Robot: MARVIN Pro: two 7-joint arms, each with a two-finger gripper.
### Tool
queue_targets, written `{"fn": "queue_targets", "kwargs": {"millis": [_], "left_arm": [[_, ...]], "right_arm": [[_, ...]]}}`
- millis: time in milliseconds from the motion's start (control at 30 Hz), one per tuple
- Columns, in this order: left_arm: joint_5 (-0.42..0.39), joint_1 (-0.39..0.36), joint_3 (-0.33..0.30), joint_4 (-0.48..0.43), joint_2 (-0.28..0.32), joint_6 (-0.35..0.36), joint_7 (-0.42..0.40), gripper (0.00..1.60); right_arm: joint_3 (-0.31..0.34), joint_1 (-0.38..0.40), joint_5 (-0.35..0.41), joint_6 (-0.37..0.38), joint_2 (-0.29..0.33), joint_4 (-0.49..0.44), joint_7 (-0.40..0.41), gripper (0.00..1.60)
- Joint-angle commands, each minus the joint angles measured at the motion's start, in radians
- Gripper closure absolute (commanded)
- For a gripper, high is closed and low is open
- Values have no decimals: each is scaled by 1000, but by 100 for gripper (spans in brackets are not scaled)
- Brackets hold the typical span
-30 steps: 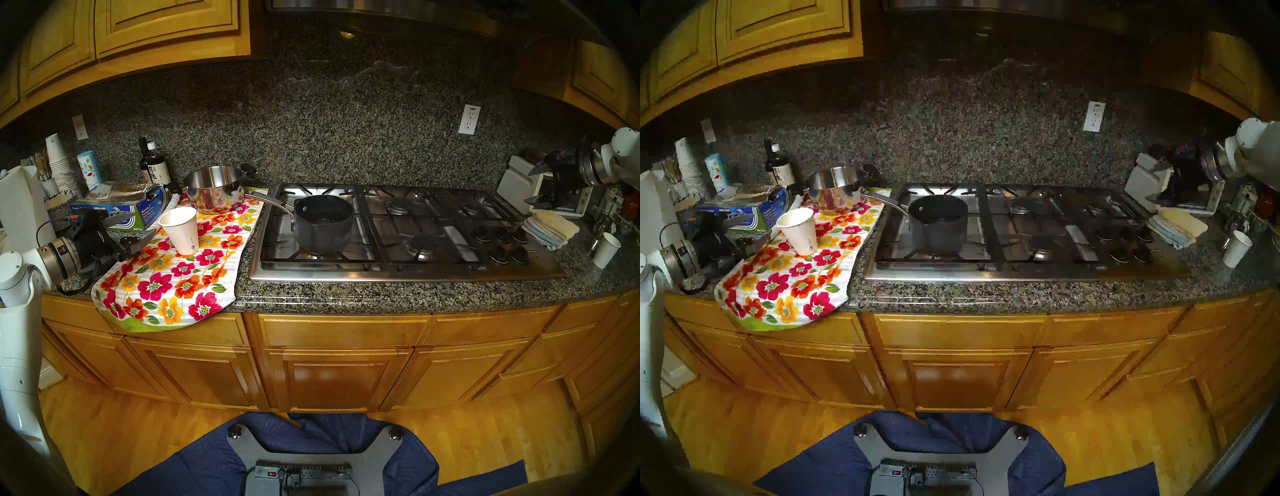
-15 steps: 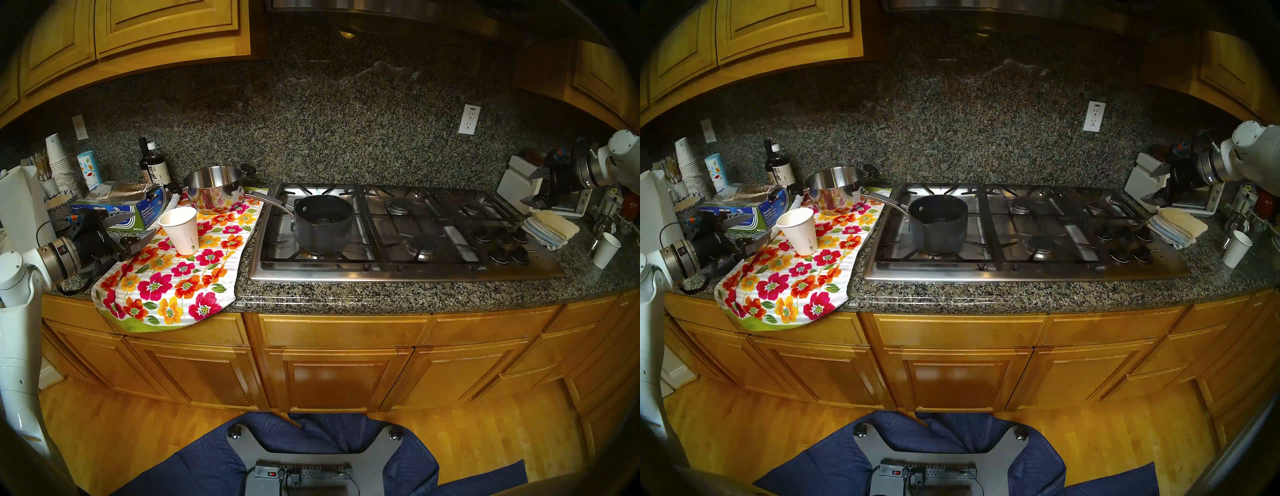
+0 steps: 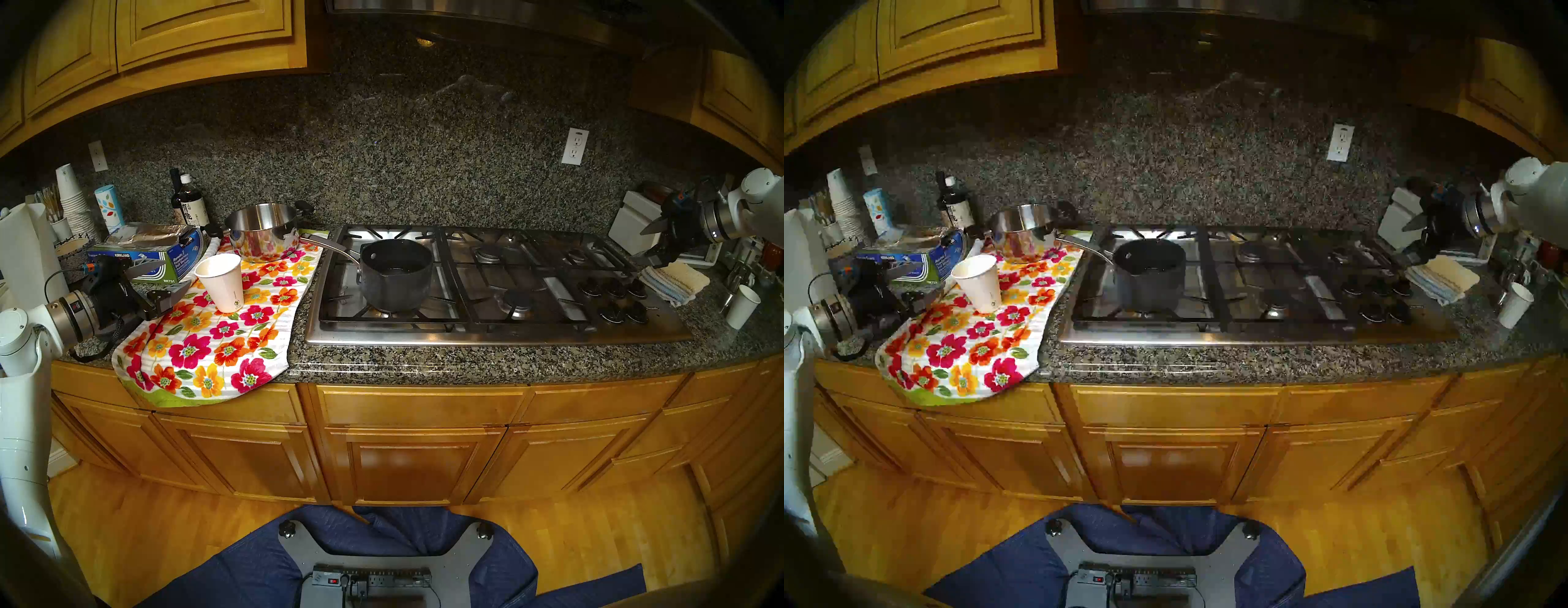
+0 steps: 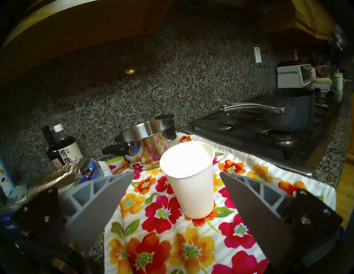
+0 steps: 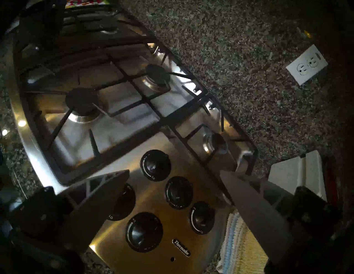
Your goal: Pick up the water cup, pour water into the pot, turn on the stove
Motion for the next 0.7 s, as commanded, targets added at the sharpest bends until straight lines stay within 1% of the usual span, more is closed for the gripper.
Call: {"fn": "queue_targets", "kwargs": {"millis": [0, 300, 333, 433, 467, 567, 633, 667], "left_arm": [[-10, -18, -18, -21, 11, -4, -1, 0], [-10, -18, -18, -21, 11, -4, -1, 0], [-10, -18, -18, -21, 11, -4, -1, 0], [-10, -18, -18, -21, 11, -4, -1, 0], [-10, -18, -18, -21, 11, -4, -1, 0], [-10, -18, -18, -21, 11, -4, -1, 0], [-10, -18, -18, -21, 11, -4, -1, 0], [-10, -18, -18, -21, 11, -4, -1, 0]], "right_arm": [[1, 64, 2, 4, -7, 9, -7, 0], [-4, 72, 1, 9, -7, 0, -12, 0], [9, 75, 31, 30, 7, -6, -14, 0], [14, 73, 50, 50, 17, -19, -28, 0], [20, 73, 69, 65, 27, -33, -38, 0], [33, 77, 111, 97, 49, -73, -88, 0], [30, 80, 115, 106, 48, -82, -100, 0], [31, 86, 129, 118, 54, -101, -131, 0]]}}
